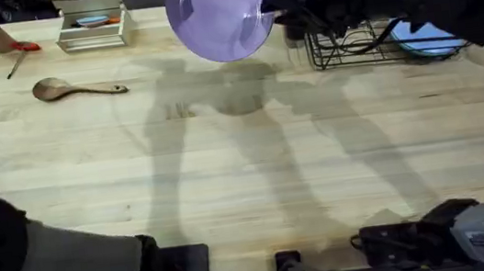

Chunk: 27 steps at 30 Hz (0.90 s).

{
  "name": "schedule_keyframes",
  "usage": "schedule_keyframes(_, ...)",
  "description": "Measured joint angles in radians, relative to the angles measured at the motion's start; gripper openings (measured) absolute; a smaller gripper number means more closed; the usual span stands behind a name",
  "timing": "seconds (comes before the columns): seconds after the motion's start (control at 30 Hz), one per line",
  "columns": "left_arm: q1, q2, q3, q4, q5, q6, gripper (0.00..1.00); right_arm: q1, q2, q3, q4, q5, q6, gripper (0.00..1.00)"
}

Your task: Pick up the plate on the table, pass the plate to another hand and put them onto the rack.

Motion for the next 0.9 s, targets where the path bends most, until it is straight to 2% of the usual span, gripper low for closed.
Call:
schedule_keyframes(0.13, 0.0, 0.0, 0.0, 0.0, 0.0, 0.0, 0.041, 0.0, 0.007, 0.0, 0.0, -0.01, 0.0, 0.305)
schedule_keyframes(0.4, -0.001, 0.0, 0.0, 0.0, 0.003, 0.0, 0.04, 0.0, 0.036, 0.0, 0.003, -0.03, 0.007, 0.035)
schedule_keyframes(0.8, -0.001, 0.0, 0.0, 0.0, 0.002, 0.0, 0.04, 0.002, 0.036, 0.0, 0.005, -0.036, -0.061, 0.03)
schedule_keyframes(0.87, -0.001, 0.0, 0.0, 0.0, 0.003, 0.0, 0.089, 0.001, 0.036, 0.0, 0.005, -0.038, -0.081, 0.03)
schedule_keyframes(0.9, -0.001, 0.0, 0.0, 0.0, 0.003, -0.001, 0.172, -0.002, 0.036, 0.0, 0.004, -0.039, -0.085, 0.03)
